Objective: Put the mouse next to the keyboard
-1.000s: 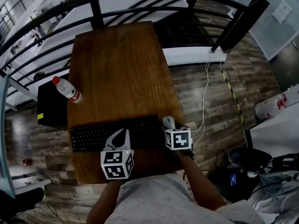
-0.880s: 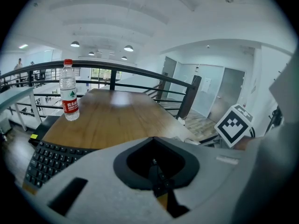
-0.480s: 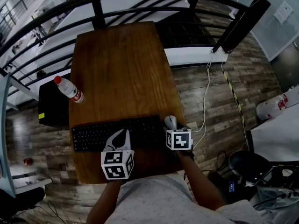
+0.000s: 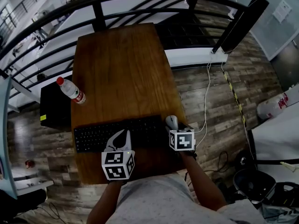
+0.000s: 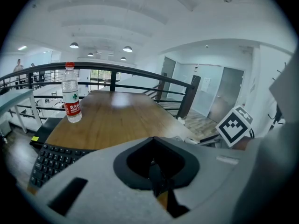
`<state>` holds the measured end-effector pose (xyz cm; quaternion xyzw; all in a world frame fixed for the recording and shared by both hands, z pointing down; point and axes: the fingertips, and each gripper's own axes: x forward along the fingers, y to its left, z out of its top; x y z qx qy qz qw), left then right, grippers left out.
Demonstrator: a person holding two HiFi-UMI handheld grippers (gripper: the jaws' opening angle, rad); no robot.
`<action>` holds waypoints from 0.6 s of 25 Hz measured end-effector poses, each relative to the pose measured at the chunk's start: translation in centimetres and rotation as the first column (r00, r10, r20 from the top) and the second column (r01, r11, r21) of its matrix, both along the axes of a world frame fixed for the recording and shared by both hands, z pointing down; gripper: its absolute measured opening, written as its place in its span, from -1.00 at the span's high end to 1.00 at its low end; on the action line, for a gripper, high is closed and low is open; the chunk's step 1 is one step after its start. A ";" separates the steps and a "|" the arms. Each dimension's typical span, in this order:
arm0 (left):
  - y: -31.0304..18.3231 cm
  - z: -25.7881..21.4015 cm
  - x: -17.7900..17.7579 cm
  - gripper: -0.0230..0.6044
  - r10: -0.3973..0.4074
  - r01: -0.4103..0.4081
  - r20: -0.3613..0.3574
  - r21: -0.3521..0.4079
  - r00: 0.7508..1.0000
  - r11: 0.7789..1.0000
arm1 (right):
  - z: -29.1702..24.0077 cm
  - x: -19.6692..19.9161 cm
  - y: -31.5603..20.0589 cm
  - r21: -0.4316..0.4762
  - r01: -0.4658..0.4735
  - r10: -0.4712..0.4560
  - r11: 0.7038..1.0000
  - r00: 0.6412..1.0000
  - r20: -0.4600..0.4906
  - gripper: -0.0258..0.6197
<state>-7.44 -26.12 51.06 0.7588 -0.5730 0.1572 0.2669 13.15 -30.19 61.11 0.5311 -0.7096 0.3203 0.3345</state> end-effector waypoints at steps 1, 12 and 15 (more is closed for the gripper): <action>0.1 0.0 -0.1 0.95 0.001 -0.001 0.000 0.000 1.000 1.000 | -0.2 0.0 0.1 0.005 -0.002 0.002 1.000 1.000 0.001 -0.05; 1.0 -1.6 -1.1 0.95 0.002 -0.002 -0.009 0.034 1.000 0.999 | -6.1 -3.5 0.5 0.147 0.061 -0.070 0.987 0.996 0.056 0.15; 1.3 -2.2 -1.7 0.95 -0.006 0.006 -0.010 0.045 1.000 0.999 | -8.3 -5.6 0.7 0.202 0.107 -0.126 0.974 0.988 0.087 0.26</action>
